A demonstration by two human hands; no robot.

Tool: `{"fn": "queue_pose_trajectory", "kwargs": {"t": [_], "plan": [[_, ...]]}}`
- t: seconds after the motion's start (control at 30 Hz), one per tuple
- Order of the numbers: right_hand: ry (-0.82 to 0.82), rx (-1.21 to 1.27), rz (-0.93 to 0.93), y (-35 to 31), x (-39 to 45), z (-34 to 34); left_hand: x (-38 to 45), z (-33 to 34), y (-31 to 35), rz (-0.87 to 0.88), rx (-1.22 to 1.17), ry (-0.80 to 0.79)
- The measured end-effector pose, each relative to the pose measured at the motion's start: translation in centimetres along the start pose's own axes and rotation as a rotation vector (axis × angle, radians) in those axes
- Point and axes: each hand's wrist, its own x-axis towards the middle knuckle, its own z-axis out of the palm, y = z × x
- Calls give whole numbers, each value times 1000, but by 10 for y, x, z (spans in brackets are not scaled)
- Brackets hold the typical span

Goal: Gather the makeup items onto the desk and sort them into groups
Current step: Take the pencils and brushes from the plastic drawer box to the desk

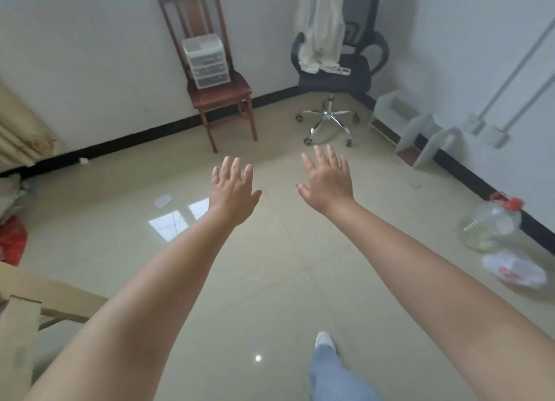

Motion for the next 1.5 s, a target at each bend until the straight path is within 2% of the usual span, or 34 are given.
{"fn": "queue_pose_trajectory", "kwargs": {"t": [0.17,0.37,0.63,0.97,1.2,1.37,1.5], "plan": [[65,2,-182,-8,152,-10,114,-21,-31,-162,-7,46],[65,6,-284,-42,330,12,259,-21,-101,-269,-37,42],[31,-12,-261,-88,570,35,471,-24,-218,-295,5,-5],[24,-23,-243,-97,844,84,728,5,-314,-301,-6,-22],[-138,-19,-239,-103,1019,139,892,30,-377,-350,-52,-135],[-259,5,-237,-131,1118,179,985,54,-427,-331,-84,-189],[-347,33,-168,-157,1192,216,1054,87,-471,-279,-109,-283]]}}
